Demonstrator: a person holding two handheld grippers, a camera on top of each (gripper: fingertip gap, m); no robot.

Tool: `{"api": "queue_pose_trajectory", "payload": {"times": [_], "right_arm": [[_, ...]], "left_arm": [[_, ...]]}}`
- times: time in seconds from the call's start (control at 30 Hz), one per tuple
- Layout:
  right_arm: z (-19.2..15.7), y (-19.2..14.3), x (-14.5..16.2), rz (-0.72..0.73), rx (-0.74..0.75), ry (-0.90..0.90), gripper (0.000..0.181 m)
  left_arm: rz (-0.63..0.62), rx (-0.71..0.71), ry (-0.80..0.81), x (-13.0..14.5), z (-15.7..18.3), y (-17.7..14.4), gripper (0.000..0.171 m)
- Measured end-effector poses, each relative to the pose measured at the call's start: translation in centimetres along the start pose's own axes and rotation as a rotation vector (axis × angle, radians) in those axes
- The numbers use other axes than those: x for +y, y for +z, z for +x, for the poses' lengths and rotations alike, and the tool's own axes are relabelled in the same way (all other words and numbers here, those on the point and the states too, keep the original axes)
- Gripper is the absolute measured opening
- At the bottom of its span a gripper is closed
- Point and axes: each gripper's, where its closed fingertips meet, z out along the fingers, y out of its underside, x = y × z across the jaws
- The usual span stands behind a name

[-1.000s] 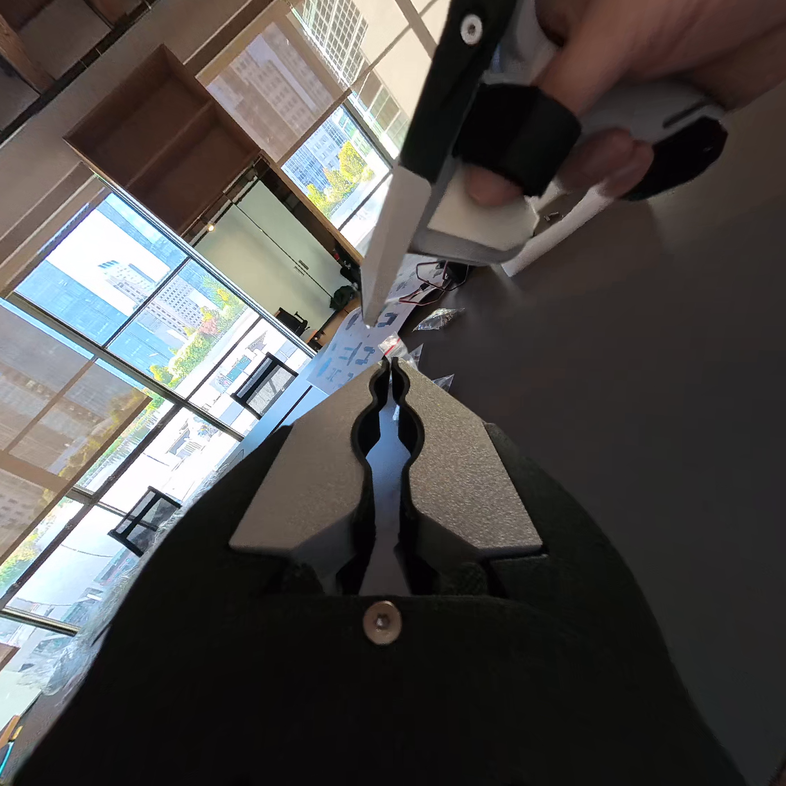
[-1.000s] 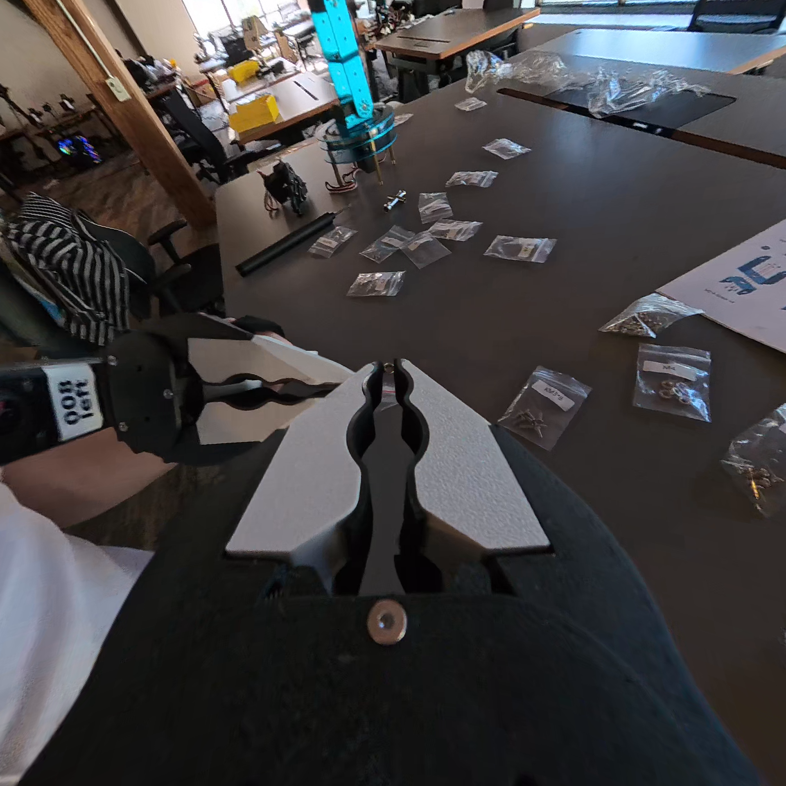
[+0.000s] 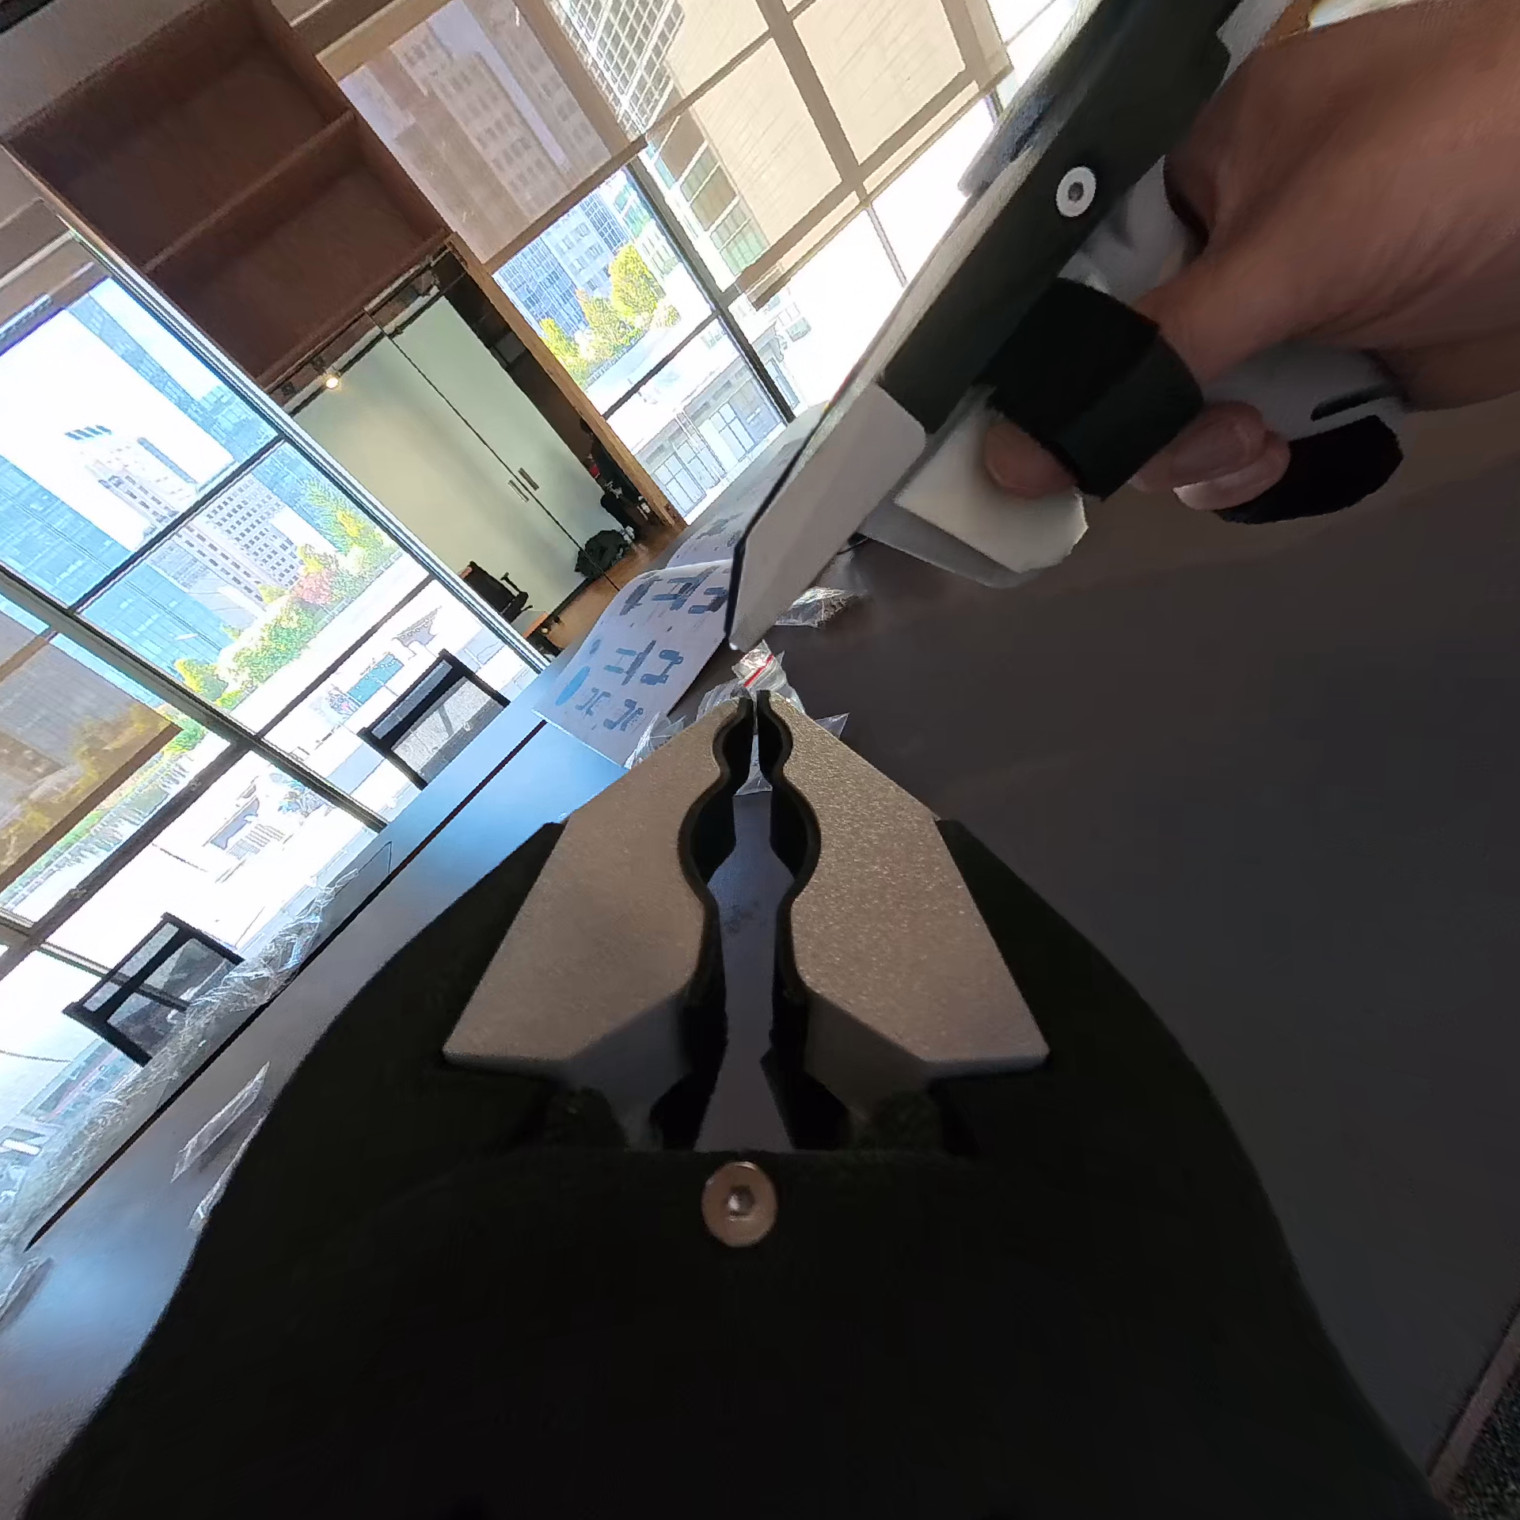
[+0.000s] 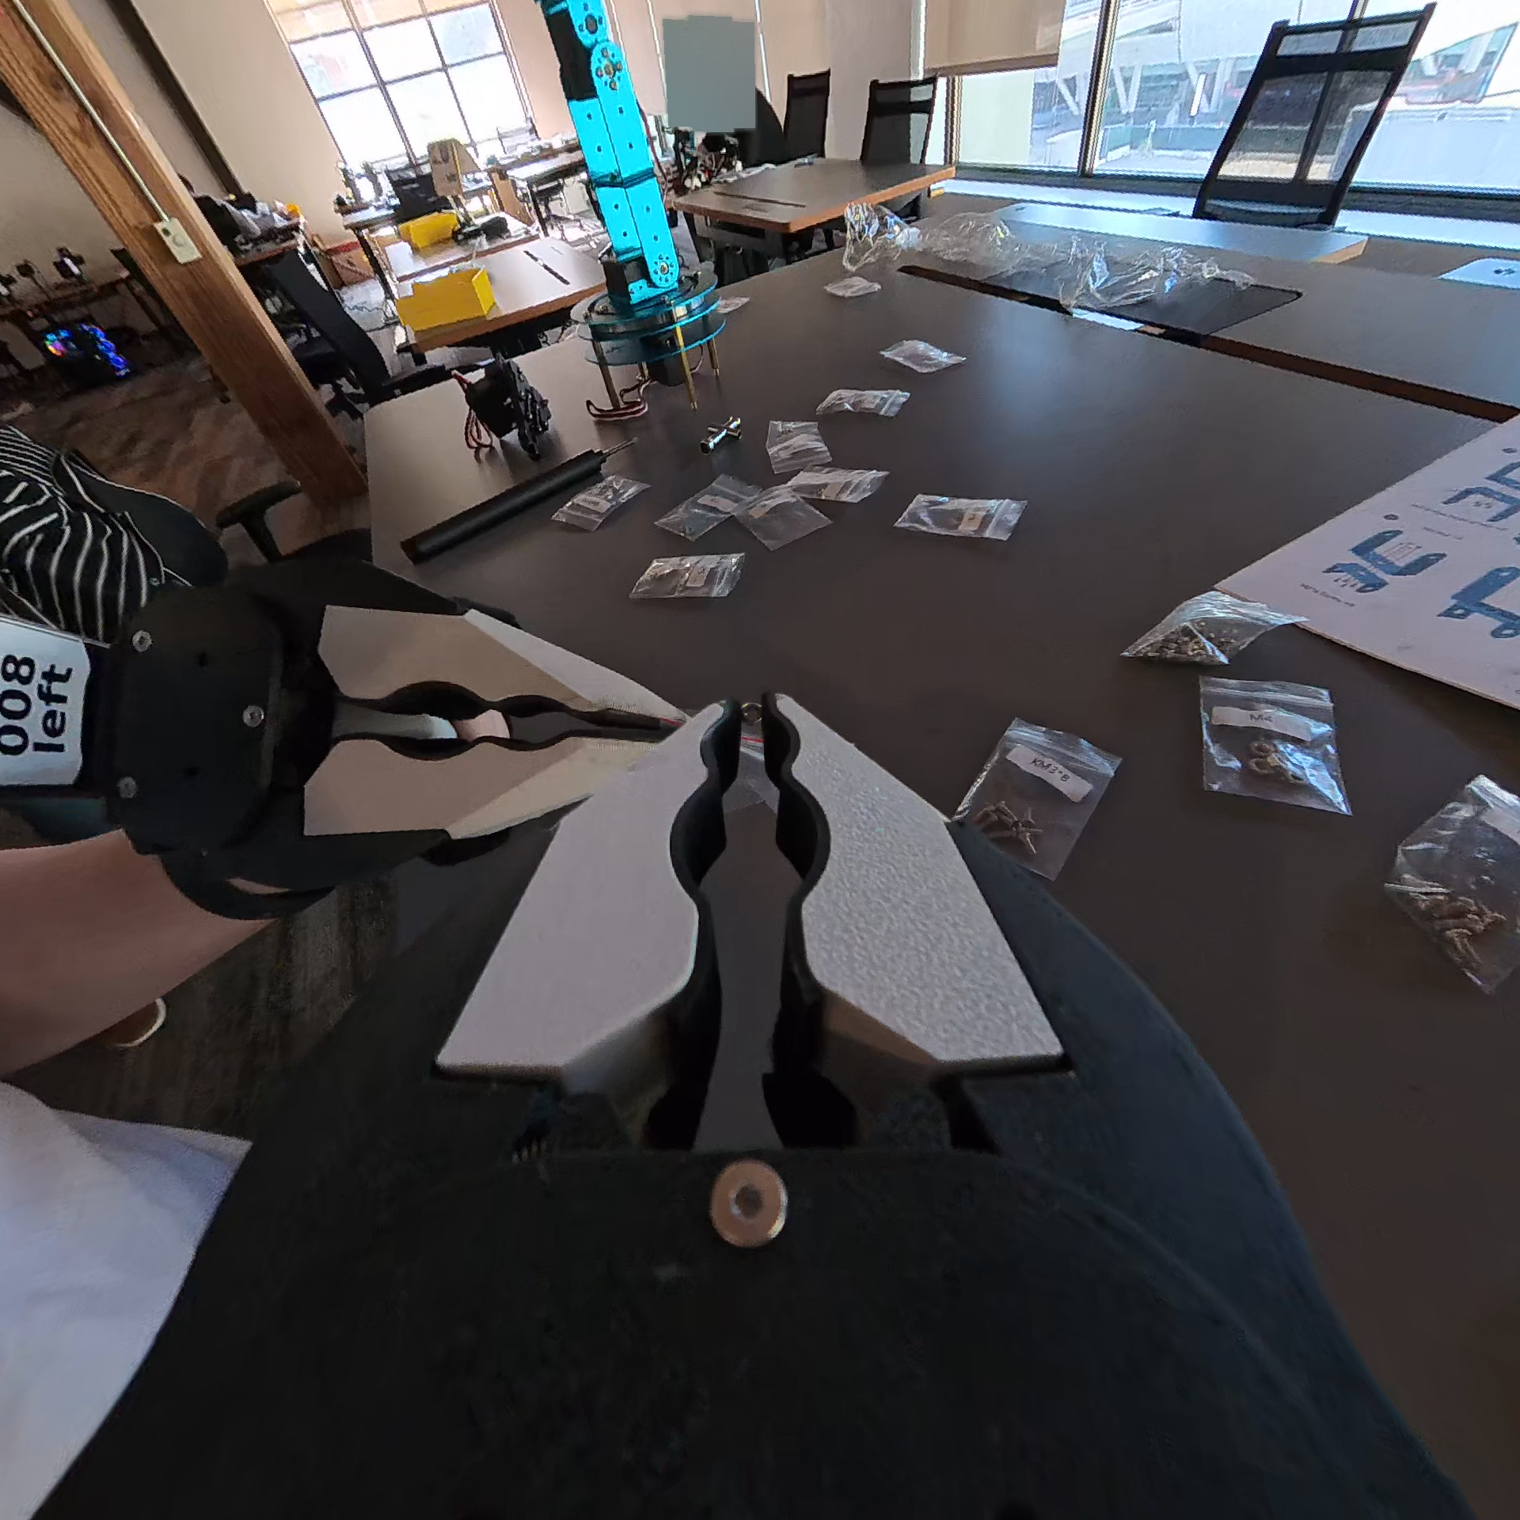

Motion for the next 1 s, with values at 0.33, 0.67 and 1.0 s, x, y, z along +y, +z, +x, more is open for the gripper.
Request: {"api": "queue_pose_trajectory", "payload": {"times": [0.33,0.67,1.0], "right_arm": [[-0.1,0.3,0.1,-0.007,-0.027,0.004,0.004],[-0.4,0.3,0.9,-0.040,-0.042,0.004,0.004],[-0.3,0.3,0.2,-0.038,-0.049,0.000,0.004]], "left_arm": [[-0.002,0.003,-0.006,-0.1,0.1,0.0,0.000],[-0.005,0.010,-0.013,-0.1,0.3,0.0,0.000],[-0.006,0.016,-0.015,-0.1,0.4,0.1,0.000]]}}
